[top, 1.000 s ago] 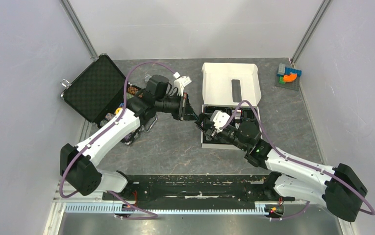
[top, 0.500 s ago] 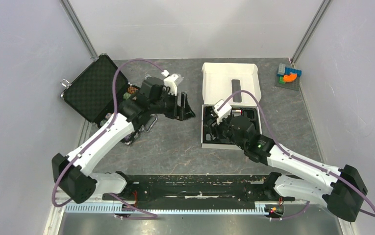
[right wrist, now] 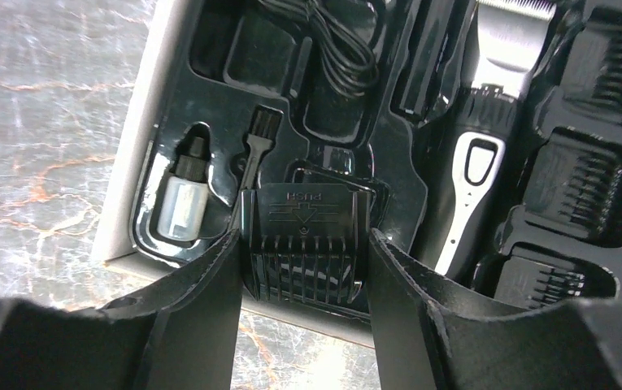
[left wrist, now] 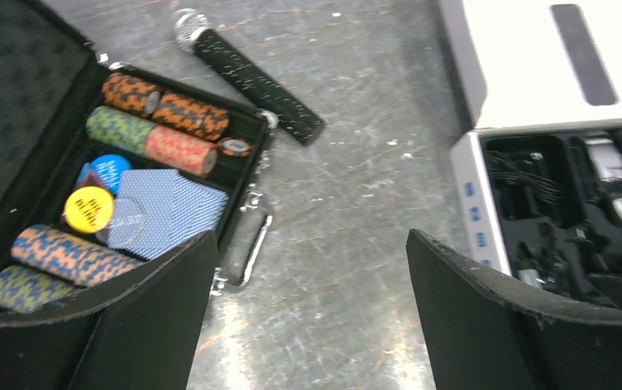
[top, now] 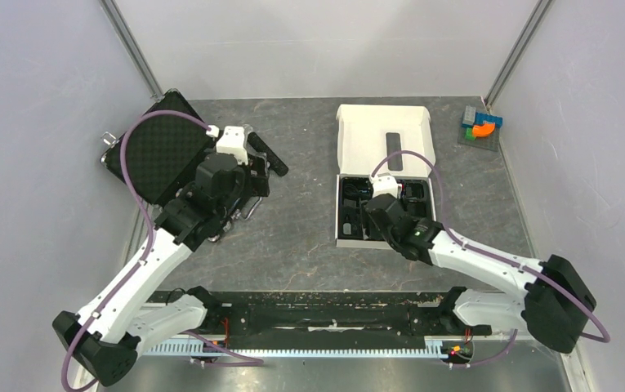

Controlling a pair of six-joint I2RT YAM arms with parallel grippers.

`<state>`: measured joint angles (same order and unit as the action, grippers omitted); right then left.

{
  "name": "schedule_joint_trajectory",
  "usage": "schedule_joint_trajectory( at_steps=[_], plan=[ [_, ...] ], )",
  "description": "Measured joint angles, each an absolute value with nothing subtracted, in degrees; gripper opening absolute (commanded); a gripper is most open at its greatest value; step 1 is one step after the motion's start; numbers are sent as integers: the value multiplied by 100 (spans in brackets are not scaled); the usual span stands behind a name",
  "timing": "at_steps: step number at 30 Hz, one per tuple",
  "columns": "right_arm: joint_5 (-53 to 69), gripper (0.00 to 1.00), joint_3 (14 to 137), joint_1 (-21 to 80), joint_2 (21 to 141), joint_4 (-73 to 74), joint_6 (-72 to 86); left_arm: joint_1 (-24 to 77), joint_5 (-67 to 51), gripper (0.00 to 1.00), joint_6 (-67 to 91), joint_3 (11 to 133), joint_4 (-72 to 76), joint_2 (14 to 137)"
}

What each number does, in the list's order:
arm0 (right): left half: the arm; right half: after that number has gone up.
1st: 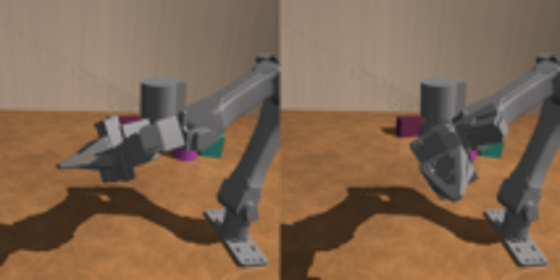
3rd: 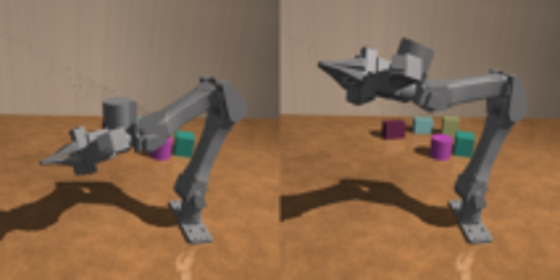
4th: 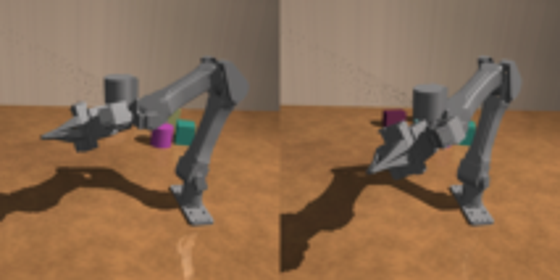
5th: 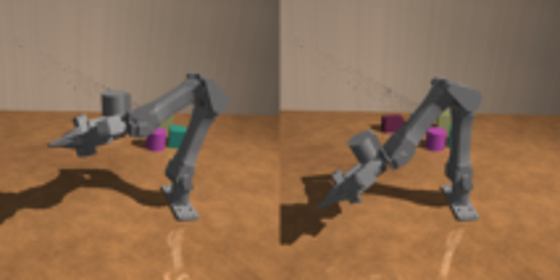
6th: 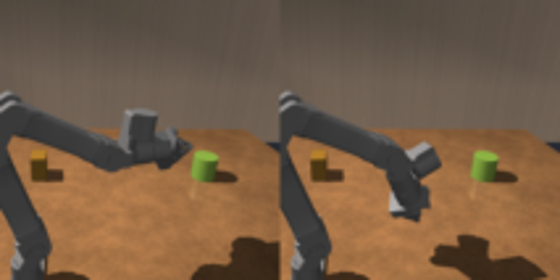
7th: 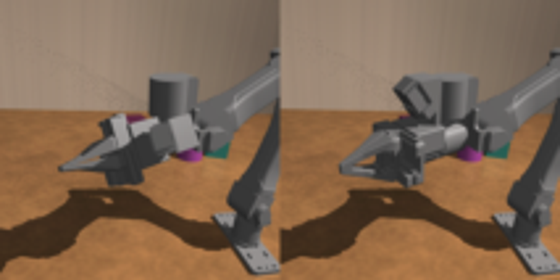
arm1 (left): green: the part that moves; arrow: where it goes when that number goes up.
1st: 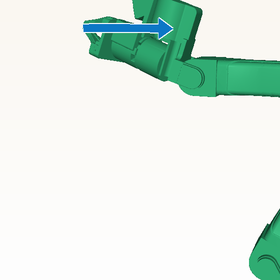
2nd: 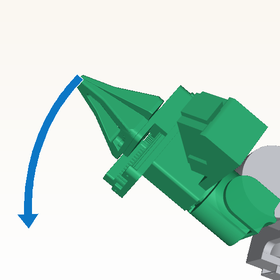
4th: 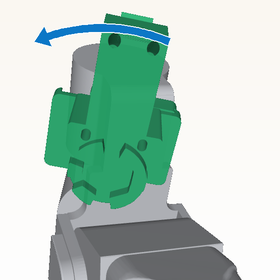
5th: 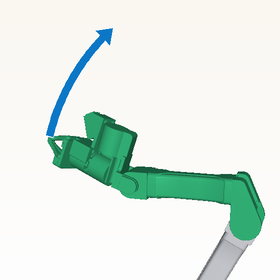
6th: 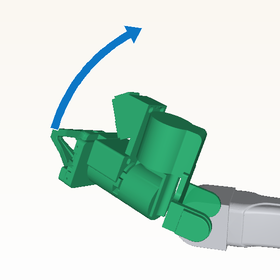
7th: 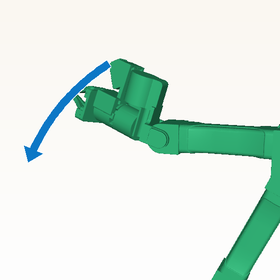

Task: Sort the hair-cutting tools

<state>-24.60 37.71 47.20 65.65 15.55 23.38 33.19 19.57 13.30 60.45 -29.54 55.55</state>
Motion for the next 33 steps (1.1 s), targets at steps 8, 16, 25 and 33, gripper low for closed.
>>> schedule_joint_trajectory(
  at_steps=[8,16,25,33],
  plan=[
    [-2434,54,3769,4659,7041,1785,2797,3312,2611,93,1177,5483,-2840,5577],
    [-2449,71,3769,4630,7100,1750,3022,3308,2694,93,1168,5472,-2714,5586],
    [-2447,69,3771,4626,7085,1752,3050,3308,2692,93,1164,5465,-2685,5599],
    [-2440,50,3894,4525,6866,1907,2773,3306,2689,93,1164,5463,-2685,5658]
  ],
)
